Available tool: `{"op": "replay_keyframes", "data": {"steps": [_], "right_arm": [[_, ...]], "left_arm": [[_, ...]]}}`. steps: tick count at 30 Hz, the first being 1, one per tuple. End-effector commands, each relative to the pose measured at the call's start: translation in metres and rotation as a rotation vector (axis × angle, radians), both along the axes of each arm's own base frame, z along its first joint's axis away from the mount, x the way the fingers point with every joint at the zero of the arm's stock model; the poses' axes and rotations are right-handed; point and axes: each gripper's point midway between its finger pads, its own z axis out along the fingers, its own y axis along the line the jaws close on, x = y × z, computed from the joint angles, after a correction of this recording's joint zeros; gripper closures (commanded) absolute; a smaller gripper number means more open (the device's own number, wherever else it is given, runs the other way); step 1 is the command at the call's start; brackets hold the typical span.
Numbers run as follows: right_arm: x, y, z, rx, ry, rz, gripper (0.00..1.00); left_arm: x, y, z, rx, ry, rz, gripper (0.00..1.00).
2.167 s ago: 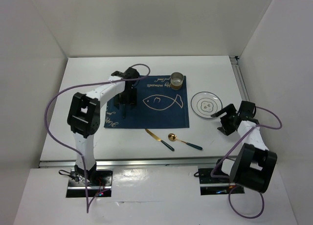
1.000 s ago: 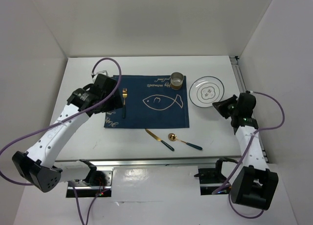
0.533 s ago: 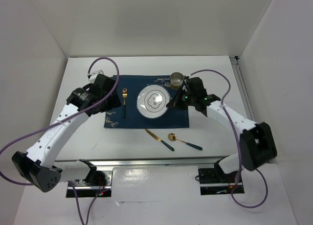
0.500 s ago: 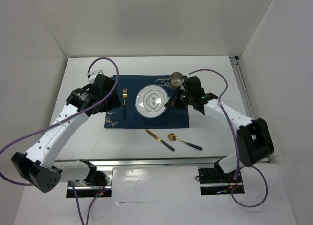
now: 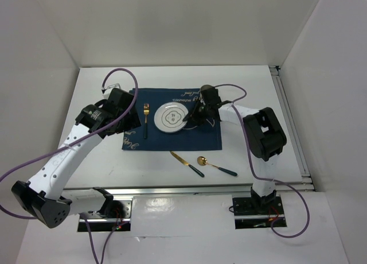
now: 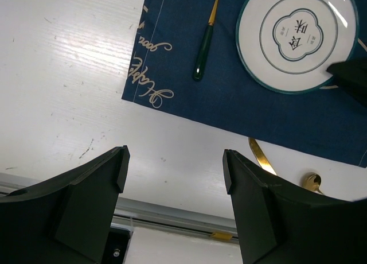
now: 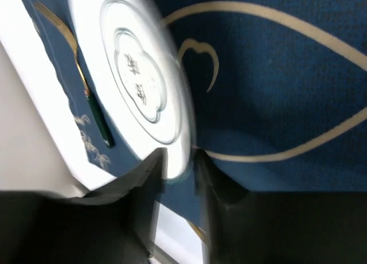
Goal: Set the dinner table for one person
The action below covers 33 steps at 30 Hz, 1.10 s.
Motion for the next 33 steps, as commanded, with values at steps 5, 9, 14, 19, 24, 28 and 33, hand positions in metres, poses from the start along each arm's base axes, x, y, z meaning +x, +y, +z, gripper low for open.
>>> {"op": "replay_keyframes", "data": {"steps": [5, 9, 14, 19, 24, 28, 33], "right_arm": [[0.006, 0.003, 0.048, -0.08, -0.124, 0.014, 0.14], [-0.016, -0.032, 0.068, -0.232, -0.206, 0.023, 0.14], [-0.098, -0.06, 0.058, -0.446, -0.192, 0.137, 0.37], [-0.176, -0.067, 0.029, -0.53, -0.069, 0.25, 0.4], [-0.237, -0.06, 0.009, -0.583, 0.026, 0.341, 0.34], [-0.253, -0.057, -0.007, -0.634, 0.026, 0.409, 0.34], [-0.251, -0.054, -0.026, -0.685, 0.022, 0.492, 0.37]], "left_arm": [[-0.004, -0.005, 0.0, -0.014, 0.005, -0.044, 0.16], [-0.001, -0.008, -0.002, -0.015, 0.011, -0.057, 0.16], [0.004, -0.012, -0.005, -0.011, 0.017, -0.077, 0.16], [0.01, -0.015, -0.003, -0.009, 0.011, -0.084, 0.16], [0.011, -0.022, -0.005, -0.017, 0.027, -0.104, 0.16], [0.013, -0.023, -0.004, -0.021, 0.019, -0.104, 0.16], [0.01, -0.024, -0.011, -0.026, 0.038, -0.102, 0.16]]}}
